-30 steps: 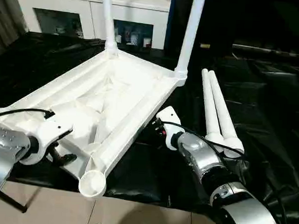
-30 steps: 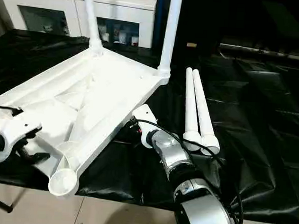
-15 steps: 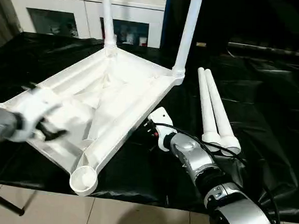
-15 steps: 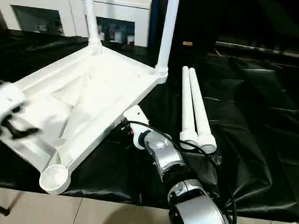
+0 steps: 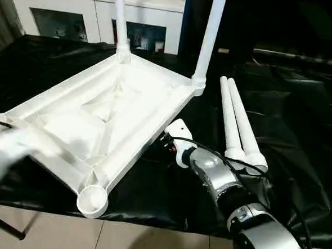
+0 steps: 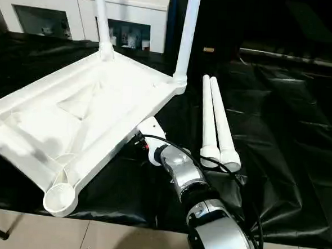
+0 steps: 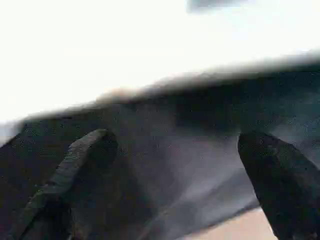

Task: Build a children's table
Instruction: Rotate table base

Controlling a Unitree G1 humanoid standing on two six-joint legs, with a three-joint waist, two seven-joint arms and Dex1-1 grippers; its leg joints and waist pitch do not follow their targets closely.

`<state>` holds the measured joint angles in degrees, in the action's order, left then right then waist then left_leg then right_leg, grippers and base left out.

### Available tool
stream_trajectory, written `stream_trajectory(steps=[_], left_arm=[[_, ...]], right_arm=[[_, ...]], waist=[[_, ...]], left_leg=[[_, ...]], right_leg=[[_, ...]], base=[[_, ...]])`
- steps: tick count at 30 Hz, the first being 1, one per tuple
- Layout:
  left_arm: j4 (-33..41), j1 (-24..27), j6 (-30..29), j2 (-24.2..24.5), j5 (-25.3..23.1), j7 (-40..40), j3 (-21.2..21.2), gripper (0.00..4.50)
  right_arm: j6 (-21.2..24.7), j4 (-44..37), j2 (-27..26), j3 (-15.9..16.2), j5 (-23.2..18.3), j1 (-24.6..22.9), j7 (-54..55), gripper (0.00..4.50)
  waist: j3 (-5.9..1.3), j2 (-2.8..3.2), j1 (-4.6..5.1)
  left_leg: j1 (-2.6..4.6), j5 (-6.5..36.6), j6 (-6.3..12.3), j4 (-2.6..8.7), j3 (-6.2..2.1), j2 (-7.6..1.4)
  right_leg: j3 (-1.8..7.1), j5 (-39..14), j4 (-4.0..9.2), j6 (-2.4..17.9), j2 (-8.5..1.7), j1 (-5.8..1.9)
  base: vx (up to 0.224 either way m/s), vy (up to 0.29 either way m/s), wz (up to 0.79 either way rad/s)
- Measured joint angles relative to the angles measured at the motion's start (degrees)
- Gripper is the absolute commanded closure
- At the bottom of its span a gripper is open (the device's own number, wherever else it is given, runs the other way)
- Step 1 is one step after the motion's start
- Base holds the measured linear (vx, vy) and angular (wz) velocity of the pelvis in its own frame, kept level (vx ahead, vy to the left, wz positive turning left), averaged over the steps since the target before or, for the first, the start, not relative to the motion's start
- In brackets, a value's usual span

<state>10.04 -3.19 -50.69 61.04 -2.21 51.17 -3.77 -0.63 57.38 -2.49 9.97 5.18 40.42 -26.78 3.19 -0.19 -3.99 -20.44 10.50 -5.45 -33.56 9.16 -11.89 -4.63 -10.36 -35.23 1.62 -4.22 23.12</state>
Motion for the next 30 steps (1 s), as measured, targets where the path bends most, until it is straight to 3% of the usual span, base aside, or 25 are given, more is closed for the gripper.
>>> stream_trajectory(steps=[4,10,15,19,23,27,30], left_arm=[[2.59,0.27,-1.18,-2.29,2.18,0.98,-1.22,0.07],[3.88,0.4,-1.65,-8.89,4.79,0.61,-1.57,0.07],[4.08,-0.19,-0.94,-13.7,5.06,-1.39,-2.15,0.07],[-3.04,-5.82,4.38,-22.84,3.82,-7.05,-3.79,0.07],[-9.44,-11.07,10.06,-30.91,3.49,-11.81,-6.22,0.07],[-13.76,-14.84,15.55,-35.51,3.59,-13.72,-7.51,0.07],[-20.04,-19.14,19.17,-39.35,3.01,-15.08,-8.21,0.07]], right_arm=[[-0.03,0.01,-0.01,-0.01,0.0,0.0,0.01,0.31],[-0.03,0.22,1.16,-0.63,0.11,0.01,0.15,0.31],[-0.05,0.15,1.73,-1.24,-0.2,-0.03,-0.61,0.31],[-0.04,-3.83,3.06,-1.65,-1.26,-2.15,-3.43,0.31],[0.97,-10.45,3.93,-2.75,-3.09,-3.86,-3.8,0.31],[2.84,-16.95,5.31,-3.72,-4.41,-5.12,-3.3,0.31],[6.1,-22.96,8.33,-6.77,-5.04,-7.64,-1.16,0.31]], waist=[[-0.04,-0.08,0.11],[0.03,0.06,-1.0],[0.03,0.12,-1.12],[0.07,0.18,-1.72],[0.11,0.1,-1.73],[0.1,0.08,-1.28],[0.11,0.18,-1.2]], left_leg=[[0.11,0.0,0.0,0.03,-0.04,-0.01],[0.21,0.0,0.0,0.02,-0.01,0.02],[0.27,0.0,0.0,0.02,-0.01,0.04],[0.29,0.0,0.01,0.13,0.37,0.03],[0.12,-0.01,0.02,0.03,0.42,0.04],[-0.07,-0.02,0.03,0.03,0.42,0.05],[-0.16,-0.03,0.04,-0.08,0.61,0.07]], right_leg=[[-0.01,0.01,-0.15,0.01,0.02,-0.01],[0.05,0.05,-0.2,0.06,0.01,-0.07],[0.1,-0.03,-0.28,-0.11,0.01,-0.09],[0.52,-0.04,-0.38,-0.18,0.02,-0.27],[0.61,-0.07,-0.32,-0.26,0.02,-0.17],[0.61,0.11,0.05,-0.53,0.03,-0.14],[0.84,0.43,0.16,-0.82,0.01,-0.17]], base=[[0.0,0.0,0.0],[0.0,0.0,0.0],[0.0,0.0,0.0],[0.0,0.0,0.0],[0.0,0.0,0.0],[0.0,0.0,0.0],[0.0,0.0,0.0]])
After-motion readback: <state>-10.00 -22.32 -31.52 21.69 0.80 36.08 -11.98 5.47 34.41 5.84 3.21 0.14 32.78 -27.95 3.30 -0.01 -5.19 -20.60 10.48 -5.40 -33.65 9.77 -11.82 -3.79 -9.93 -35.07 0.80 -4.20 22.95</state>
